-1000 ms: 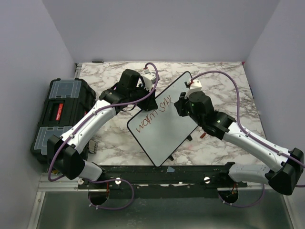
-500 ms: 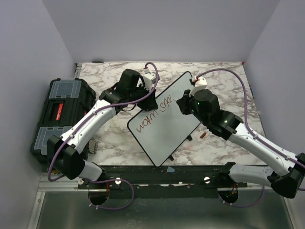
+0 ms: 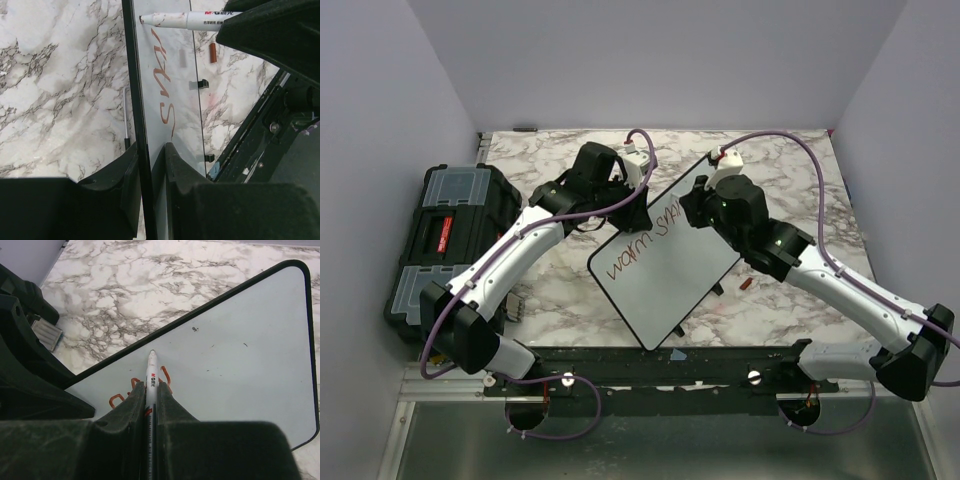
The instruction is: Write a sentence on the whiteboard
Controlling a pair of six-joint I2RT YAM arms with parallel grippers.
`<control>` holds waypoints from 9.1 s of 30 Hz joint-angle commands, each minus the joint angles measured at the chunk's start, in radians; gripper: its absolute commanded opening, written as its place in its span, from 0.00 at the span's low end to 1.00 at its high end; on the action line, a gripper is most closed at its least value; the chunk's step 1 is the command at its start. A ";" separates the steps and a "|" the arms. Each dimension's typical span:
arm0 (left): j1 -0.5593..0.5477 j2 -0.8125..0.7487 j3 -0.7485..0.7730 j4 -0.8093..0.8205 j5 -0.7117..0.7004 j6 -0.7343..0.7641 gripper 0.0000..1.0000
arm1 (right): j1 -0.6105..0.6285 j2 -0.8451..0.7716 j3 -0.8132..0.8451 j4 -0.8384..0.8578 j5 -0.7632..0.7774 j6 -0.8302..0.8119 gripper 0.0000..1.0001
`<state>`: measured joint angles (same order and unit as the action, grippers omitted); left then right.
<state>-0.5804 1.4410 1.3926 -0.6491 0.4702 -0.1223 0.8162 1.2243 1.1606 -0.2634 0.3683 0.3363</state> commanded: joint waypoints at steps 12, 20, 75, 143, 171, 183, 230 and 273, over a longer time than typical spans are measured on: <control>-0.022 0.026 -0.028 -0.020 0.051 0.038 0.00 | -0.003 -0.001 -0.030 0.024 0.017 -0.010 0.01; -0.017 0.027 -0.021 -0.017 0.052 0.037 0.00 | -0.003 -0.015 -0.042 0.005 0.017 0.003 0.01; -0.012 0.012 -0.047 -0.006 0.044 0.036 0.00 | -0.004 -0.005 -0.049 0.010 0.094 -0.028 0.01; -0.012 0.000 -0.062 -0.001 0.031 0.035 0.00 | -0.017 -0.067 -0.056 -0.010 0.127 -0.050 0.01; -0.011 -0.006 -0.070 -0.001 0.033 0.036 0.00 | -0.047 0.018 -0.058 0.058 0.106 -0.045 0.01; -0.012 -0.005 -0.070 -0.001 0.033 0.036 0.00 | -0.066 0.039 -0.035 0.057 0.108 -0.039 0.01; -0.013 -0.013 -0.070 -0.006 0.016 0.039 0.00 | -0.066 -0.032 -0.136 -0.007 0.030 0.006 0.01; -0.013 -0.038 -0.077 -0.007 0.001 0.046 0.00 | -0.194 -0.073 -0.132 0.163 -0.015 0.025 0.01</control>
<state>-0.5716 1.4181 1.3434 -0.5861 0.4728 -0.1421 0.6487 1.1366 1.0214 -0.1490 0.4473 0.3435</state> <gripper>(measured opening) 0.218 0.126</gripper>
